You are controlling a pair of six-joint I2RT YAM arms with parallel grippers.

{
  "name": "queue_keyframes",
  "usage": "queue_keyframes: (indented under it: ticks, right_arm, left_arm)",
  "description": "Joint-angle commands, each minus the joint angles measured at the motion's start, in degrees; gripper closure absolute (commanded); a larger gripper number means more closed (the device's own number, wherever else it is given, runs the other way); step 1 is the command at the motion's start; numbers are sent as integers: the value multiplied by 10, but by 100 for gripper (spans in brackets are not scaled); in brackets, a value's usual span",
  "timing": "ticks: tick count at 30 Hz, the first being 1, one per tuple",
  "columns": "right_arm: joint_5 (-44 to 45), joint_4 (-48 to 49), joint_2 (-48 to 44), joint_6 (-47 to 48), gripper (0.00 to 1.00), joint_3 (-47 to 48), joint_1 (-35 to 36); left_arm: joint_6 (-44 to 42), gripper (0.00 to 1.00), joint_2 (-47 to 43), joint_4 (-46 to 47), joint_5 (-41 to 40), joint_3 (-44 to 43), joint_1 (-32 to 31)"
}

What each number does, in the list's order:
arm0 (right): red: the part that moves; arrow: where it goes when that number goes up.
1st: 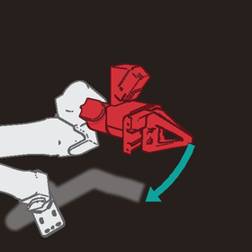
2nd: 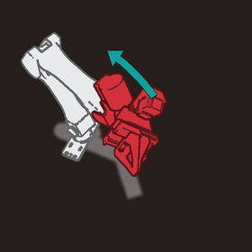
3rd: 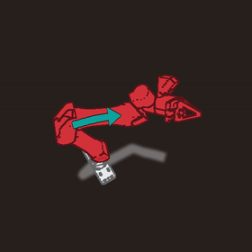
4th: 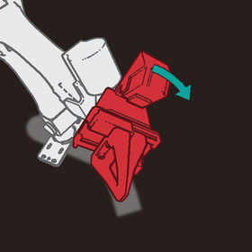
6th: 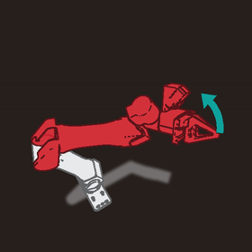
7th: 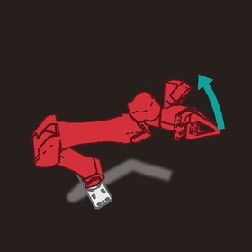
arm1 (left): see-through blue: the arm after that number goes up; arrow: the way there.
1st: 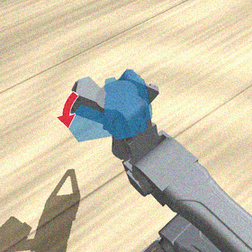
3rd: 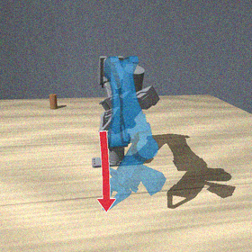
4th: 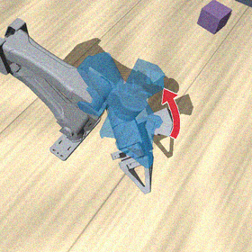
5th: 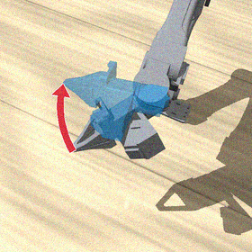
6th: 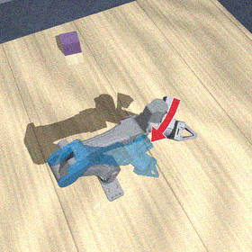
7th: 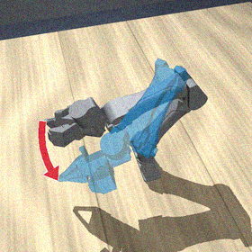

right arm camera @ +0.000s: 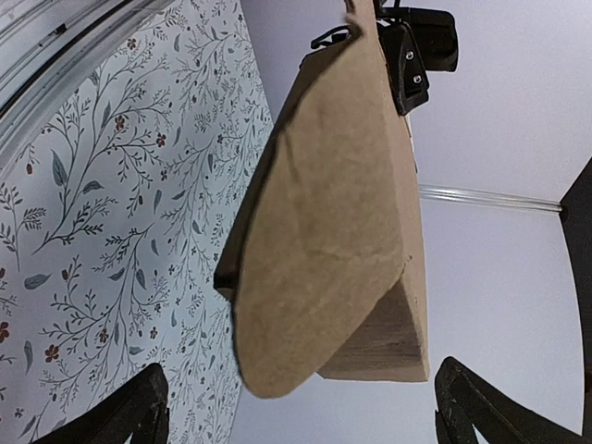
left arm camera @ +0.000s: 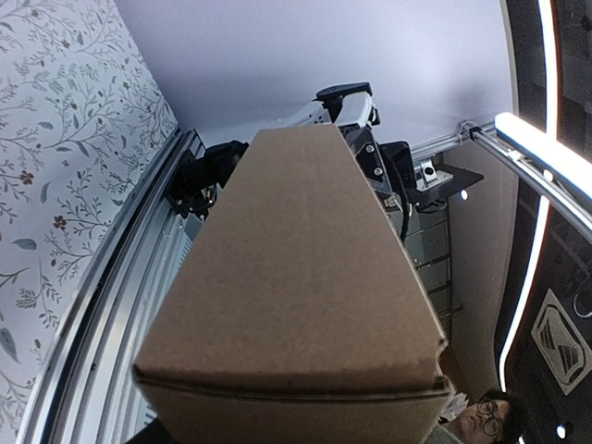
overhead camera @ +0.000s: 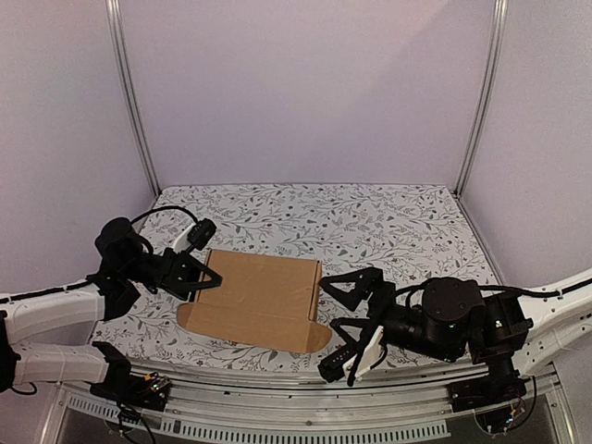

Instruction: Fold the paper box

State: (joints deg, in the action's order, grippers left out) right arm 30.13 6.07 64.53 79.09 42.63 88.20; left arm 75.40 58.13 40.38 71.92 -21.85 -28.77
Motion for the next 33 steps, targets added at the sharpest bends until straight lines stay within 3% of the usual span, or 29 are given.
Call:
queue_keyframes:
  ticks: [1, 17, 23, 33]
  right_arm:
    - [18, 40, 12, 51, 1, 18, 12]
    - [49, 236, 107, 269, 2, 5, 36]
    - [58, 237, 106, 274, 23, 6, 40]
    - [85, 247, 92, 261, 35, -15, 49]
  left_arm:
    - [-13, 100, -20, 6, 10, -18, -17]
    - [-80, 100, -28, -91, 3, -34, -44]
    - [-104, 100, -28, -126, 0, -38, -44]
    - [-119, 100, -25, -148, -5, -42, -44]
